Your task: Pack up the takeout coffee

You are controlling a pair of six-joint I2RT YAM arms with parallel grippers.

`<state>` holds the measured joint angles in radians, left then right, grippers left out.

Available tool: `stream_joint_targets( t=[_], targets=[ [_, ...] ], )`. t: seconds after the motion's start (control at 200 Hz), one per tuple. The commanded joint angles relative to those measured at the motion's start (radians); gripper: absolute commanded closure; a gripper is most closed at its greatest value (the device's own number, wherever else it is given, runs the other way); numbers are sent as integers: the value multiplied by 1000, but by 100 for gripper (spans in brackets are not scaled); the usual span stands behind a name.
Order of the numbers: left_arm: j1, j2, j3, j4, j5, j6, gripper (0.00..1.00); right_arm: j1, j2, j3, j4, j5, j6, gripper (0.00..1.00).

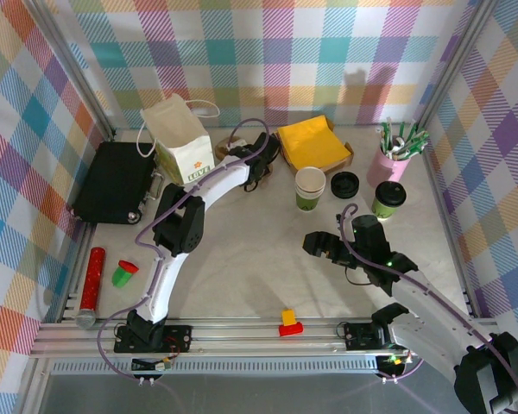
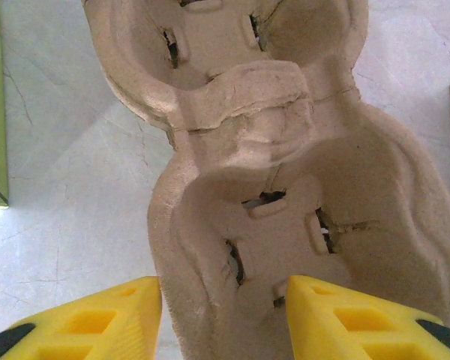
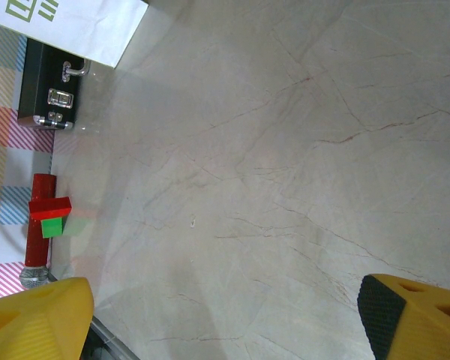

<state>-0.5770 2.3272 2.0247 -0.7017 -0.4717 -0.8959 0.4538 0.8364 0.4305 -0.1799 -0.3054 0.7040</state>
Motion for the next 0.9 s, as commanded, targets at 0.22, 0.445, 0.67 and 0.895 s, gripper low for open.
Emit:
stream_joint_targets(
  t=[0.22,0.445,0.67,0.895],
  targets=[
    [16,16,35,1,33,32,74,3,1,31,14,8,12,8],
    [18,5,37,-5,34,52,85,4,3,32,10,9,12,8],
    [20,-15,36,-22,27,66,88,3,4,33,8,14,12,8],
    [20,-59,-5,-30,62,73,90,3,2,33,5,16,13,9]
  ],
)
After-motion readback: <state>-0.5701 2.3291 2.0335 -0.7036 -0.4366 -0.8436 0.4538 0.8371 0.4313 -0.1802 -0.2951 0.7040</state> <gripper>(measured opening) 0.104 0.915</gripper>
